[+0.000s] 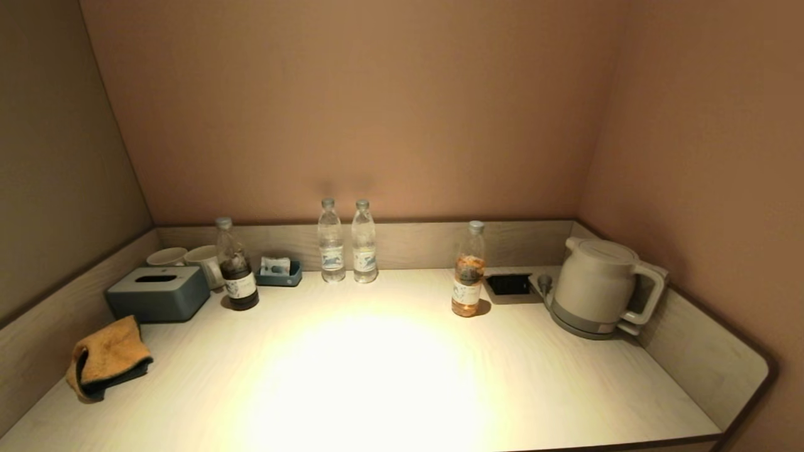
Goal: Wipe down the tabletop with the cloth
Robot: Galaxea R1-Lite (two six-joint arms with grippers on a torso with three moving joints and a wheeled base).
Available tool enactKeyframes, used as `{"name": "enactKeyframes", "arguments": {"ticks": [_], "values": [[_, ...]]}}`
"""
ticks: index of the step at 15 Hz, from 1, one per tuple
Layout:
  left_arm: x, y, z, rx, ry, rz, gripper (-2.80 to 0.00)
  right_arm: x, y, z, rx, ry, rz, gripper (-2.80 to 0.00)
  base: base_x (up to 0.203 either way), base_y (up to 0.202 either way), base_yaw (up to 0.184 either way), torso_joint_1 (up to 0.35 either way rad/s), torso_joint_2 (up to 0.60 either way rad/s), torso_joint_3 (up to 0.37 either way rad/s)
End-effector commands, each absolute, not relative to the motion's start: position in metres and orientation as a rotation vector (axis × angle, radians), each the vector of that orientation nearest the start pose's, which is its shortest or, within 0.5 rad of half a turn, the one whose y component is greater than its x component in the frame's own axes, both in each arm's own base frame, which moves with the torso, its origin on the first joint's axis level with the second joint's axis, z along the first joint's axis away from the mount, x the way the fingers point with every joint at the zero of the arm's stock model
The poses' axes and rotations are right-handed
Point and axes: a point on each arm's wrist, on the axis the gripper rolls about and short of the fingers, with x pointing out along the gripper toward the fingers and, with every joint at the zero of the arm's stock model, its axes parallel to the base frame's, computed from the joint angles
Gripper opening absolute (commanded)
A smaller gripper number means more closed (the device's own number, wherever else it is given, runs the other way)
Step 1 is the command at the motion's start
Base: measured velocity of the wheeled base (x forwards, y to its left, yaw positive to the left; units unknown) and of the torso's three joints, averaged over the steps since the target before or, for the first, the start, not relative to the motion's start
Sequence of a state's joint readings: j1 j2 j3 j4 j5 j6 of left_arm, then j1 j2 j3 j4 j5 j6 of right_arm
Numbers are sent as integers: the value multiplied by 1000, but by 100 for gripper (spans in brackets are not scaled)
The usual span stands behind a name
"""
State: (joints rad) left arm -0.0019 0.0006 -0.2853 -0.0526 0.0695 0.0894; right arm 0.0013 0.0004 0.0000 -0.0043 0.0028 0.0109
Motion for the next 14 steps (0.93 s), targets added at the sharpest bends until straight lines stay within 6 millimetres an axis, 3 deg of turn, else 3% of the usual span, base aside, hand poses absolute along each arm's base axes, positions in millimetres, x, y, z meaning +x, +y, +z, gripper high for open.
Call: {"name": "enactKeyframes", "arguments": {"ticks": [1,11,14], "values": [[-50,1,146,81,-317,75,-280,-23,0,76,11,-5,5,-280,0,0,0,0,0,0],[-24,1,86,84,-92,38,-280,-23,0,76,11,-5,5,-280,0,0,0,0,0,0],[-23,1,83,79,-72,27,-280,-23,0,76,11,-5,5,-280,0,0,0,0,0,0]]}}
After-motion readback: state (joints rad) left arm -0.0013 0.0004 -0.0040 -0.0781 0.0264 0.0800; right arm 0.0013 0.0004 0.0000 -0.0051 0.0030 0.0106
